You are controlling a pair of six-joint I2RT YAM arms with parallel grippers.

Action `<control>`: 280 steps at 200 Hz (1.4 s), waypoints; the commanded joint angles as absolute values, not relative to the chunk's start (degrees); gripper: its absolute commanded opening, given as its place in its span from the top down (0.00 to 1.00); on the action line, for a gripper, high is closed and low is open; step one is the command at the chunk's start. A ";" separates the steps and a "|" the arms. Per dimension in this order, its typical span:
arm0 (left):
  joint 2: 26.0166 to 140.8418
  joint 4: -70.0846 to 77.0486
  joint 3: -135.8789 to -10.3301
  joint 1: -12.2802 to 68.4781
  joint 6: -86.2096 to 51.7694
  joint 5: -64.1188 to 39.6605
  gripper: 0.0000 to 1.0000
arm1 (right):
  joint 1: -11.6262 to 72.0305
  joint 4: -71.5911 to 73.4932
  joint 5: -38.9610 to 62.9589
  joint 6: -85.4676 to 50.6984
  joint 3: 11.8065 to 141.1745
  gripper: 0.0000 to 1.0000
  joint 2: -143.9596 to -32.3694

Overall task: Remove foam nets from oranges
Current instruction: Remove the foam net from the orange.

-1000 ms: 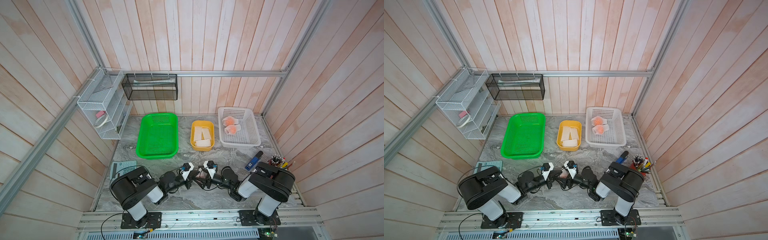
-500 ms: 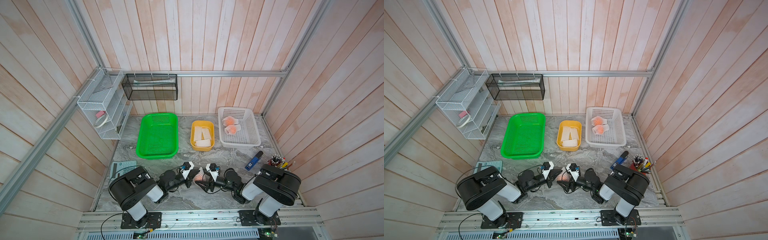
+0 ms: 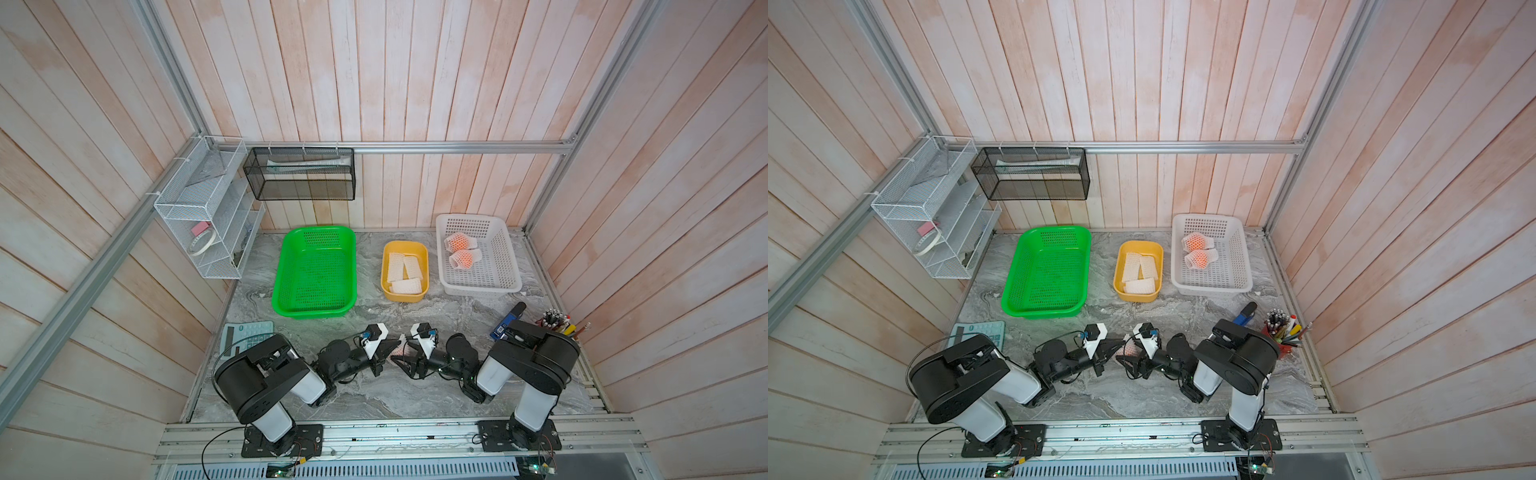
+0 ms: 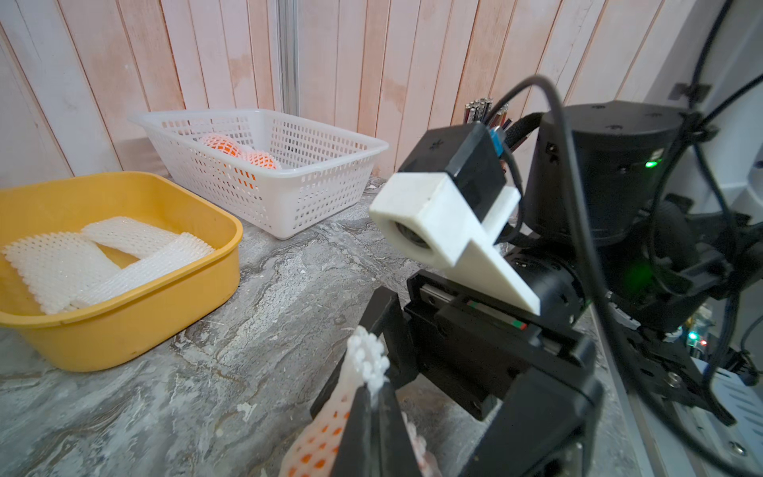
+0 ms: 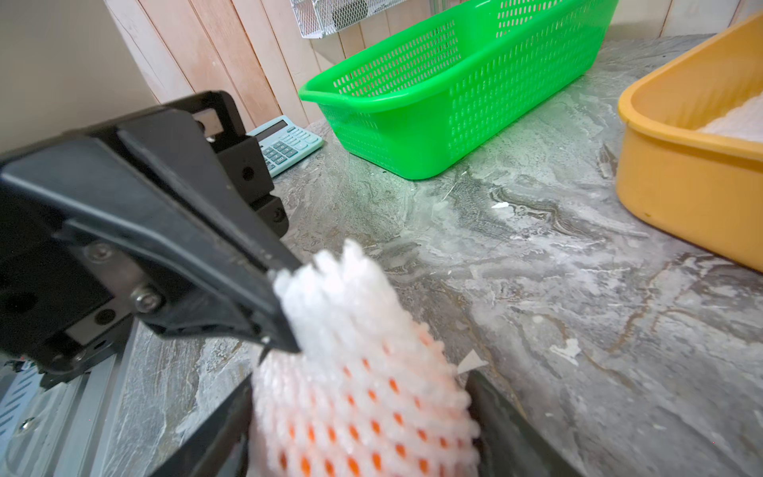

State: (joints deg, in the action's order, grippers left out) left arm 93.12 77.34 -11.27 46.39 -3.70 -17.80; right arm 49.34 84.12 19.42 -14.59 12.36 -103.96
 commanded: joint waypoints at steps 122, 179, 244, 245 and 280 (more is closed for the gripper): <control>91.98 77.26 -11.59 46.34 -4.04 -19.77 1.00 | 48.90 84.69 22.00 -15.71 15.86 0.42 -103.41; 89.82 76.20 -11.85 46.14 -6.05 -19.95 1.00 | 48.93 84.65 23.66 -15.73 15.73 0.38 -101.32; 91.45 77.97 -11.69 45.35 -7.86 -20.46 1.00 | 47.11 94.70 27.68 -19.84 13.75 0.29 -104.70; 91.47 77.96 -11.69 45.31 -7.89 -20.47 1.00 | 47.07 94.90 27.77 -19.98 13.73 0.29 -104.78; 92.07 78.43 -11.63 45.12 -8.15 -20.93 1.00 | 46.65 95.26 28.99 -20.97 14.07 0.34 -105.90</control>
